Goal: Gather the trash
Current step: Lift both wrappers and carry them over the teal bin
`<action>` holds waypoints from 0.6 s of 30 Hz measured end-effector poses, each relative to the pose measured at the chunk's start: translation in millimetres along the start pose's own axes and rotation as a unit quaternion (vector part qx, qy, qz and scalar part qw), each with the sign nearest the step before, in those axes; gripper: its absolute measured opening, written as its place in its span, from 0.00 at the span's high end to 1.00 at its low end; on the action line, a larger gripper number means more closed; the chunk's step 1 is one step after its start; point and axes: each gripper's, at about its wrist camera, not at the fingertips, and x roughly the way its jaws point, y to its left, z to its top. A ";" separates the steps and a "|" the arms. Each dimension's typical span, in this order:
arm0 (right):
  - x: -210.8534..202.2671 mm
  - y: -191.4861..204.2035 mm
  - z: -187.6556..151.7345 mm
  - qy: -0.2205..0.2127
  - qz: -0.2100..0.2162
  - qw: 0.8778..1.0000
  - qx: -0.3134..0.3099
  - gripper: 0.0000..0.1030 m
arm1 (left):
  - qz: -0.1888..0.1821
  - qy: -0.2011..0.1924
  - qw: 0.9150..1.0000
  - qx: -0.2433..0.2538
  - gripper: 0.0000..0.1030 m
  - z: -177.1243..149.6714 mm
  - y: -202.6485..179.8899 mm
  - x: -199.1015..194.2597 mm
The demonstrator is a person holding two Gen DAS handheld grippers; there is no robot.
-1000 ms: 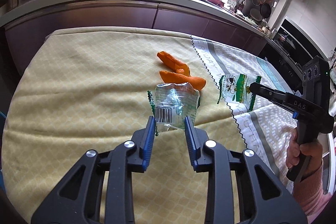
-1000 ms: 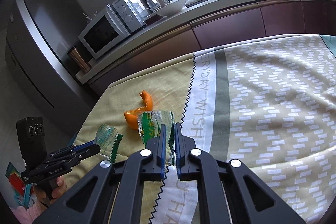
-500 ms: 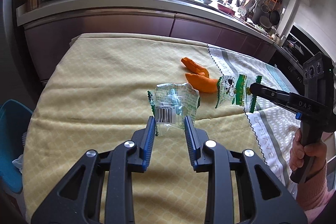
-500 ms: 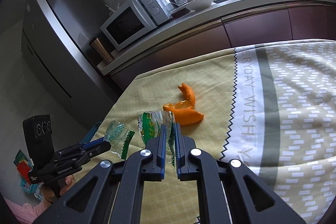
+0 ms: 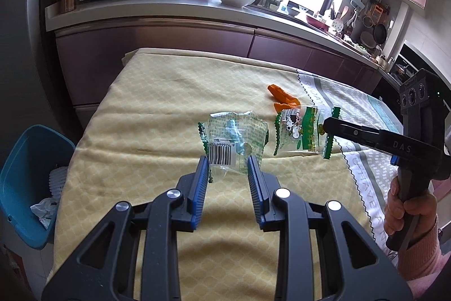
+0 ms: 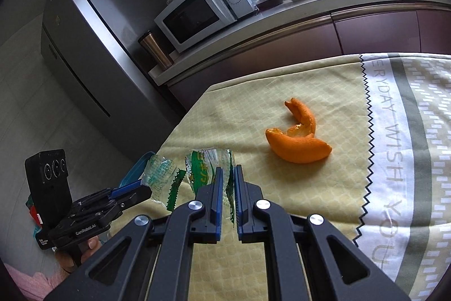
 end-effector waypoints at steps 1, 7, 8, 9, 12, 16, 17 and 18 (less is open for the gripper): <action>2.6 2.6 -0.1 0.001 0.001 1.000 -0.001 0.93 | 0.001 -0.001 1.000 -0.001 0.72 -0.5 1.7 -1.8; 13.1 13.9 0.4 0.008 0.009 1.000 -0.012 0.94 | 0.013 -0.008 1.000 -0.007 0.72 -1.9 10.2 -10.9; 15.3 15.8 0.6 0.009 0.011 1.000 -0.013 0.94 | 0.016 -0.009 1.000 -0.008 0.72 -1.9 11.9 -12.3; 16.9 17.5 0.7 0.010 0.012 1.000 -0.014 0.94 | 0.017 -0.010 1.000 -0.009 0.72 -1.4 13.5 -13.5; 22.2 22.0 1.2 0.014 0.017 1.000 -0.017 0.94 | 0.024 -0.013 1.000 -0.012 0.72 -1.8 17.8 -16.9; 30.1 28.9 2.2 0.020 0.024 0.999 -0.023 0.94 | 0.031 -0.017 0.999 -0.014 0.72 -3.2 21.3 -22.6; 32.3 31.0 2.4 0.022 0.026 0.999 -0.024 0.94 | 0.033 -0.018 0.999 -0.015 0.72 -3.6 22.6 -24.0; 33.9 33.4 2.5 0.023 0.027 0.999 -0.026 0.94 | 0.035 -0.019 0.999 -0.016 0.72 -4.1 24.1 -25.4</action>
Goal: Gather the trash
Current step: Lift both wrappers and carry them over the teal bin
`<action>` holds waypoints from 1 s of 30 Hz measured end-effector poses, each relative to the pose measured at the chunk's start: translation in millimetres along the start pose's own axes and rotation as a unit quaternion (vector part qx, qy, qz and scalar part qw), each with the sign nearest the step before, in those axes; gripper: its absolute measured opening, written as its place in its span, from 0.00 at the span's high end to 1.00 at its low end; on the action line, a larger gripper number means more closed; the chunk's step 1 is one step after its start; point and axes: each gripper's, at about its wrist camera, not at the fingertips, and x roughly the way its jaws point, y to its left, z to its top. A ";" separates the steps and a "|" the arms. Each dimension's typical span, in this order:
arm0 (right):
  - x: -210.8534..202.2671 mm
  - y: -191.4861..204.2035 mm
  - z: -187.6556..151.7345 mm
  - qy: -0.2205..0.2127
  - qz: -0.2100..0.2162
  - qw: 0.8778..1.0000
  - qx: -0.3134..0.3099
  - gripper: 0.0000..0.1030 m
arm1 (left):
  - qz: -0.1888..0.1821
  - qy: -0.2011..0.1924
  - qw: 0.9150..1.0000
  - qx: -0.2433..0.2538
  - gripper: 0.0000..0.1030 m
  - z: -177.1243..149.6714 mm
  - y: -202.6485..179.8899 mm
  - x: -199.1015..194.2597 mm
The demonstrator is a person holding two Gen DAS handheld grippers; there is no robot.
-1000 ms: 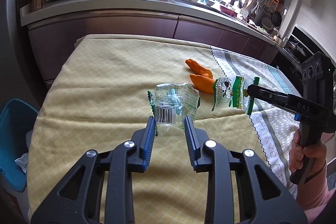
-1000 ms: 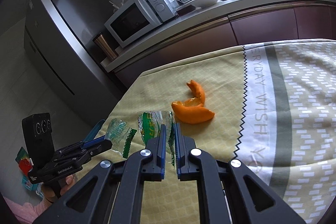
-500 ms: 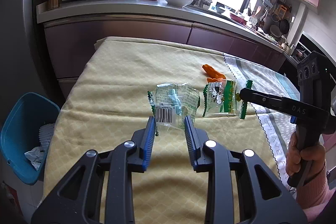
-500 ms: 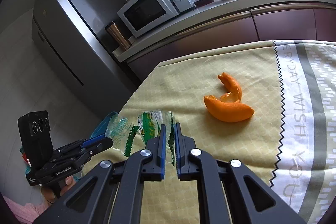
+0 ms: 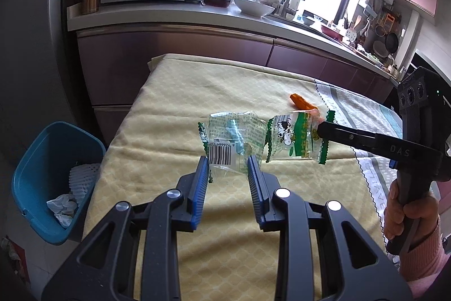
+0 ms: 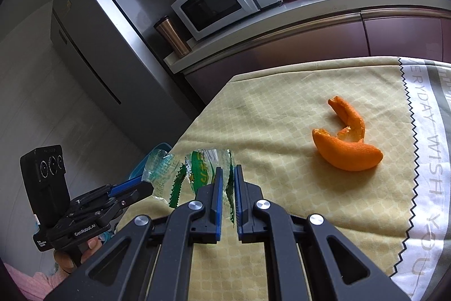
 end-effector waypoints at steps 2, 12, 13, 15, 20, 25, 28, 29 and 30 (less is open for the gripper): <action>4.3 3.7 0.9 0.003 0.003 1.000 -0.004 0.94 | 0.003 -0.002 1.000 -0.002 0.72 0.1 2.8 -2.2; 30.4 22.0 4.3 0.022 0.016 0.999 -0.019 0.94 | 0.018 -0.009 1.000 -0.014 0.72 -1.1 17.5 -11.9; 32.5 23.7 4.7 0.023 0.019 0.999 -0.019 0.94 | 0.020 -0.009 1.000 -0.016 0.72 -1.4 19.6 -13.0; 36.6 27.3 5.5 0.027 0.021 0.999 -0.022 0.94 | 0.022 -0.010 1.000 -0.019 0.72 -1.5 22.5 -14.5; 48.0 36.8 6.8 0.036 0.028 0.998 -0.031 0.94 | 0.032 -0.015 0.999 -0.029 0.72 -2.5 33.9 -19.0; 58.6 48.3 9.8 0.044 0.034 0.998 -0.041 0.94 | 0.040 -0.019 0.998 -0.040 0.72 -3.7 43.8 -24.3; 65.6 54.4 11.9 0.048 0.038 0.997 -0.048 0.94 | 0.046 -0.021 0.998 -0.046 0.72 -4.2 49.5 -28.1; 68.1 55.9 12.6 0.050 0.040 0.997 -0.048 0.94 | 0.048 -0.022 0.997 -0.049 0.72 -4.3 51.9 -29.3; 70.1 56.9 13.1 0.052 0.042 0.997 -0.048 0.94 | 0.050 -0.023 0.997 -0.051 0.72 -4.2 54.1 -30.4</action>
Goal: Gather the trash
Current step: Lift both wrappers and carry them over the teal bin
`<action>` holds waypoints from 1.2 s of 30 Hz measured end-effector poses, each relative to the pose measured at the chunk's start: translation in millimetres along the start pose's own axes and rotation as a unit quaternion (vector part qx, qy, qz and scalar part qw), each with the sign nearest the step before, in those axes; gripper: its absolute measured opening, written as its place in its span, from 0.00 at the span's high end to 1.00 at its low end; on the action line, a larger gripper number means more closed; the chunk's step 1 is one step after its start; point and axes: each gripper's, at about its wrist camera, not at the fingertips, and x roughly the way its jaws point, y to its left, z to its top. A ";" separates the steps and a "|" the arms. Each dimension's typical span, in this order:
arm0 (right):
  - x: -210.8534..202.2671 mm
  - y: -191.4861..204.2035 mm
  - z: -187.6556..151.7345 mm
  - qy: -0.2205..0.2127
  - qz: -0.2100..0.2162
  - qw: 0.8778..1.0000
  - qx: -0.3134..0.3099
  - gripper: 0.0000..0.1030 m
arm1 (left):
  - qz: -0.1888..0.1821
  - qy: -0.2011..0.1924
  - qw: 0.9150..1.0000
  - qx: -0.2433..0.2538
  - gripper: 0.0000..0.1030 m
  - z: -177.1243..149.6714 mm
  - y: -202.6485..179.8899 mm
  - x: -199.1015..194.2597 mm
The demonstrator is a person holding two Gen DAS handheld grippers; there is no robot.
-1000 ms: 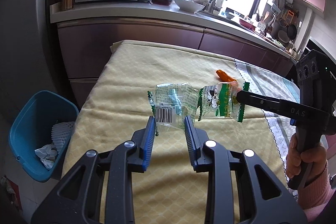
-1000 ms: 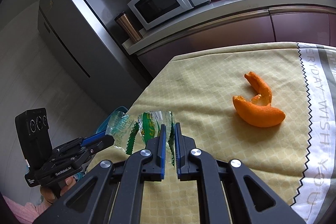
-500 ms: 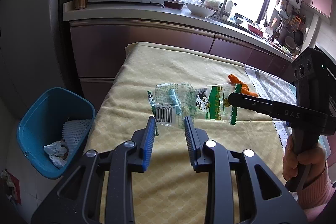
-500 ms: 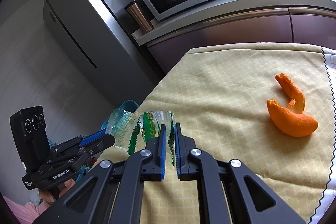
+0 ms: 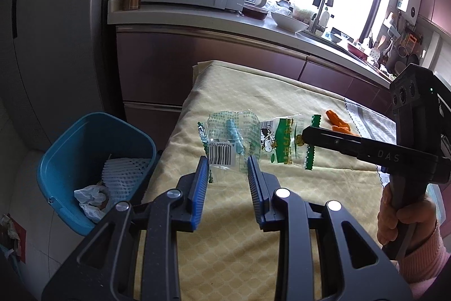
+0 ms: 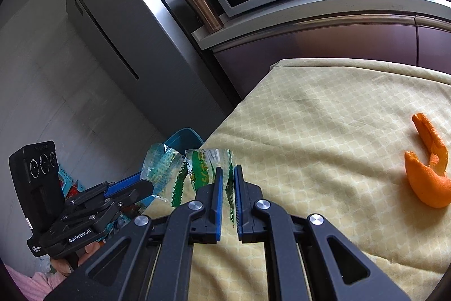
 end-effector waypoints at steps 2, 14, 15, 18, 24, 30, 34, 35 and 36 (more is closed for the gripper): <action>4.5 2.2 1.5 0.003 0.003 1.000 -0.002 0.94 | 0.004 -0.002 1.000 -0.003 0.72 1.5 4.3 -1.6; 27.7 23.1 10.3 0.017 0.015 0.999 -0.022 0.94 | 0.028 -0.013 0.999 -0.021 0.72 2.3 26.7 -10.5; 29.9 24.9 11.0 0.018 0.017 0.999 -0.024 0.94 | 0.030 -0.014 0.999 -0.022 0.72 2.1 28.3 -11.4; 36.6 30.3 15.8 0.023 0.019 0.999 -0.028 0.94 | 0.034 -0.015 0.999 -0.026 0.72 2.6 31.3 -12.4; 48.0 42.8 23.4 0.030 0.022 0.998 -0.040 0.94 | 0.045 -0.017 0.998 -0.035 0.72 3.3 42.3 -13.5; 58.9 50.1 26.2 0.038 0.026 0.998 -0.047 0.94 | 0.059 -0.019 0.997 -0.045 0.72 4.7 54.1 -13.9; 67.5 54.5 27.8 0.044 0.029 0.997 -0.049 0.94 | 0.068 -0.021 0.996 -0.052 0.72 5.3 62.2 -14.3; 69.8 55.9 28.4 0.046 0.030 0.997 -0.050 0.94 | 0.070 -0.021 0.996 -0.054 0.72 4.3 64.3 -15.1; 72.4 57.0 29.0 0.047 0.030 0.997 -0.051 0.94 | 0.072 -0.021 0.996 -0.056 0.72 4.3 66.9 -15.2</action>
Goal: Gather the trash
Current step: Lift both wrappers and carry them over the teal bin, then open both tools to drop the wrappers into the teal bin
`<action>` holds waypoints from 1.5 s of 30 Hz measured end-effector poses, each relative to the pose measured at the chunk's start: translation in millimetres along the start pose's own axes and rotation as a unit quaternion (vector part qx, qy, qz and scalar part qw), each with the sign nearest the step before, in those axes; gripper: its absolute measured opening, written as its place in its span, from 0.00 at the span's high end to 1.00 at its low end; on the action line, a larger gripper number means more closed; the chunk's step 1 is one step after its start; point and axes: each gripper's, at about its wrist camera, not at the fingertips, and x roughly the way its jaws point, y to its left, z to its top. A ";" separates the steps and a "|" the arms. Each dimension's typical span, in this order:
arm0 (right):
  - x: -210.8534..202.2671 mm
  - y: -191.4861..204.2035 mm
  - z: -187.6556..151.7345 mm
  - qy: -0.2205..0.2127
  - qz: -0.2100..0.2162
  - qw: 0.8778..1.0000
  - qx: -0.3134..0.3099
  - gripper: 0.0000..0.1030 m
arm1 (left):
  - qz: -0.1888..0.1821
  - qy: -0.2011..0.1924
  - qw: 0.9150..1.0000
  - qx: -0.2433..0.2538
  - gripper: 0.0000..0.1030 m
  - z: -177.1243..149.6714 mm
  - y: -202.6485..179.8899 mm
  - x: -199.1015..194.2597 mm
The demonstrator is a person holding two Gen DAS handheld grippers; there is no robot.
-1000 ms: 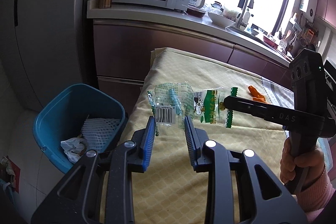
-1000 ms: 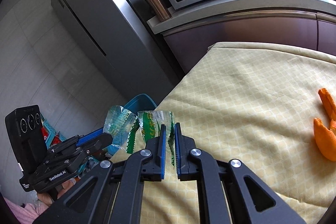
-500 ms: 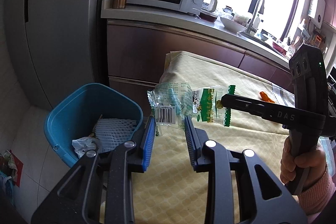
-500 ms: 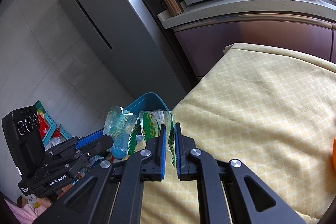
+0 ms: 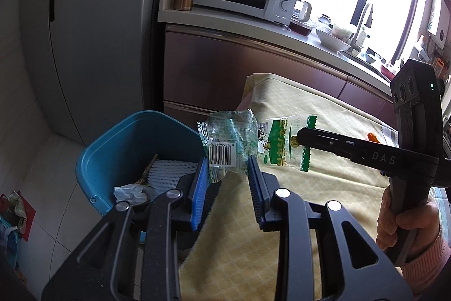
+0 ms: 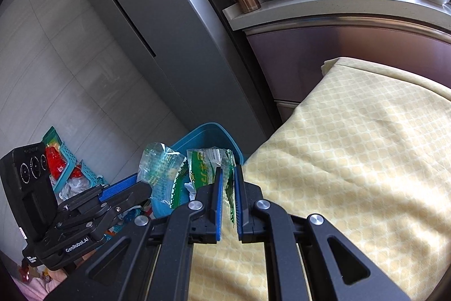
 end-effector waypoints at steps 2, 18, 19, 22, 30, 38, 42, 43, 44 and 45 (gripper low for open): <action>4.7 2.9 1.8 0.002 0.001 1.000 -0.003 0.94 | 0.005 0.000 1.000 -0.005 0.72 -0.2 3.9 0.5; 48.9 23.0 16.0 0.031 0.005 0.999 -0.024 0.94 | 0.036 0.006 0.999 -0.037 0.72 -0.6 41.3 9.9; 52.3 24.7 16.3 0.034 0.004 0.999 -0.026 0.94 | 0.037 0.008 0.999 -0.039 0.72 -1.3 42.9 11.4; 61.2 28.1 17.2 0.043 0.001 0.999 -0.032 0.94 | 0.041 0.013 0.998 -0.044 0.72 -2.5 47.5 16.6; 84.9 41.9 20.5 0.064 -0.003 0.997 -0.051 0.94 | 0.054 0.019 0.997 -0.056 0.72 -6.1 59.7 24.7; 111.7 56.1 20.3 0.095 -0.017 0.993 -0.072 0.93 | 0.068 0.035 0.995 -0.071 0.72 -12.1 73.2 39.7; 127.6 61.3 17.5 0.116 -0.025 0.990 -0.082 0.93 | 0.074 0.043 0.993 -0.077 0.71 -16.8 80.2 48.3; 130.9 61.8 16.6 0.120 -0.027 0.989 -0.083 0.93 | 0.074 0.045 0.993 -0.078 0.70 -18.3 81.7 50.2; 134.8 62.4 15.9 0.125 -0.030 0.988 -0.083 0.92 | 0.076 0.047 0.993 -0.079 0.70 -19.4 83.2 52.6; 137.9 63.0 15.0 0.130 -0.030 0.988 -0.083 0.91 | 0.077 0.049 0.993 -0.081 0.70 -20.3 84.8 54.7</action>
